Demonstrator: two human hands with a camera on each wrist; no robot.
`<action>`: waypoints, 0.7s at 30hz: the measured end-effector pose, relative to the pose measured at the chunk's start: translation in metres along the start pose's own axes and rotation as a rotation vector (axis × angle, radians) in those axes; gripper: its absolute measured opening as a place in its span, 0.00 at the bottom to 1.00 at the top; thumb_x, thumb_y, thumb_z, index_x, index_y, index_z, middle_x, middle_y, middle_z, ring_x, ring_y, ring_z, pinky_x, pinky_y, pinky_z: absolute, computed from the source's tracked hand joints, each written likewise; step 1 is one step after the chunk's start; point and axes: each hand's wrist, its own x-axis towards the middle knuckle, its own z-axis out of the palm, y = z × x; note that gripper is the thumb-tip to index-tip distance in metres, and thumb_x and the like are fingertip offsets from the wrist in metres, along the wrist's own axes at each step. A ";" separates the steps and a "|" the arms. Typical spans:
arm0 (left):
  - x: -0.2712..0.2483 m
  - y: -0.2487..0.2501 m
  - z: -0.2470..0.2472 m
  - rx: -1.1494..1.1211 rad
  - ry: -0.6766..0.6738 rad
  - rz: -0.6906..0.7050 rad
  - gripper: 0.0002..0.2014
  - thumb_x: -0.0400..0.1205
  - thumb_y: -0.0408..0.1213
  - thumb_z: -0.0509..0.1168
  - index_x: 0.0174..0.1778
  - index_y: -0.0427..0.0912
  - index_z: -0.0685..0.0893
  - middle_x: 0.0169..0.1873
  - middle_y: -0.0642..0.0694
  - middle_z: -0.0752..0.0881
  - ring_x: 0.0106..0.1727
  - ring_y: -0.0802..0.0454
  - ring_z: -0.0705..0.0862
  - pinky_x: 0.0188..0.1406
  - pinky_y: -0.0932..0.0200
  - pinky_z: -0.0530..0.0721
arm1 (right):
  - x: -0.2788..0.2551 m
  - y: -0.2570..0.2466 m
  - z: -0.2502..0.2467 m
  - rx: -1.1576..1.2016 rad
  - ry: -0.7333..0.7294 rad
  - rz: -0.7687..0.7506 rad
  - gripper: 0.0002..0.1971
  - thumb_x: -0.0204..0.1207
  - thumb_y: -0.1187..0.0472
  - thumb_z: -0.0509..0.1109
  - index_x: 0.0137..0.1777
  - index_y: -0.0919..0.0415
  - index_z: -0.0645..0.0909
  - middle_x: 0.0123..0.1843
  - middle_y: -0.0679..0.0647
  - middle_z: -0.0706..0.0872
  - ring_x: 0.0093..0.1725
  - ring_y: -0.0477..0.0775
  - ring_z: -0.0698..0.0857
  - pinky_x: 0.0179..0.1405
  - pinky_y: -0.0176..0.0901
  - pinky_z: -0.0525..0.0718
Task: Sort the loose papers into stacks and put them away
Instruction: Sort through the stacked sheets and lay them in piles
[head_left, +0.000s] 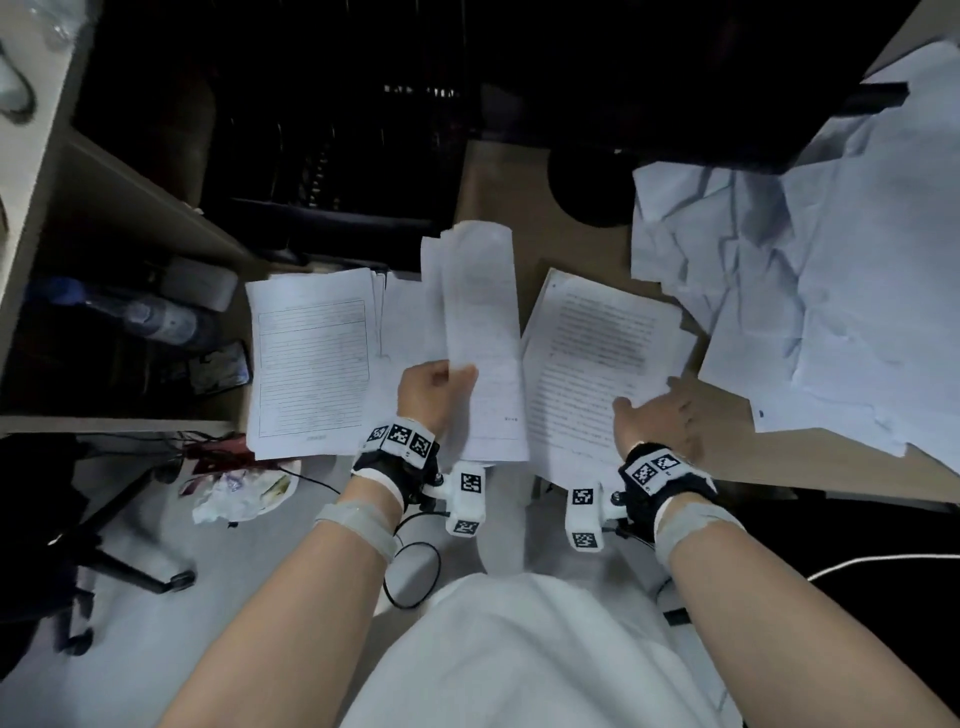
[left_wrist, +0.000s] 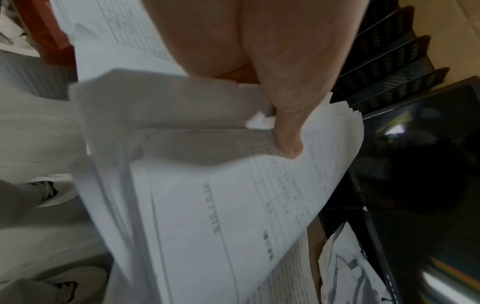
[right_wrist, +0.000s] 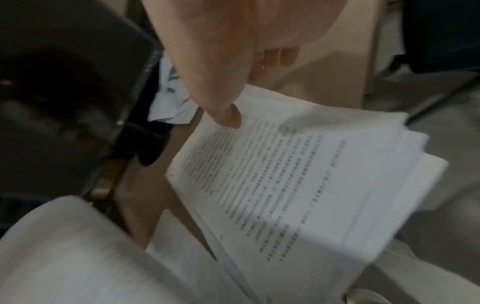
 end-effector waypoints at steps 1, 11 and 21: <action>0.001 0.000 0.003 0.001 0.020 -0.003 0.09 0.79 0.41 0.73 0.41 0.39 0.90 0.38 0.49 0.90 0.40 0.51 0.87 0.46 0.57 0.83 | -0.001 -0.009 -0.003 0.103 -0.048 -0.107 0.32 0.78 0.51 0.71 0.80 0.57 0.66 0.75 0.60 0.75 0.74 0.65 0.73 0.70 0.56 0.74; -0.001 0.010 0.010 0.058 0.119 0.085 0.17 0.70 0.55 0.80 0.41 0.45 0.90 0.32 0.54 0.90 0.35 0.62 0.88 0.35 0.66 0.85 | -0.033 -0.086 -0.003 0.394 -0.625 -0.531 0.36 0.70 0.49 0.82 0.76 0.57 0.71 0.64 0.50 0.84 0.58 0.51 0.86 0.58 0.51 0.87; 0.000 -0.021 -0.042 -0.116 0.093 -0.017 0.17 0.74 0.40 0.79 0.55 0.36 0.90 0.49 0.45 0.92 0.53 0.46 0.90 0.61 0.49 0.87 | -0.055 -0.096 0.023 0.408 -0.689 -0.403 0.10 0.84 0.60 0.69 0.54 0.67 0.86 0.52 0.62 0.91 0.54 0.66 0.89 0.60 0.60 0.88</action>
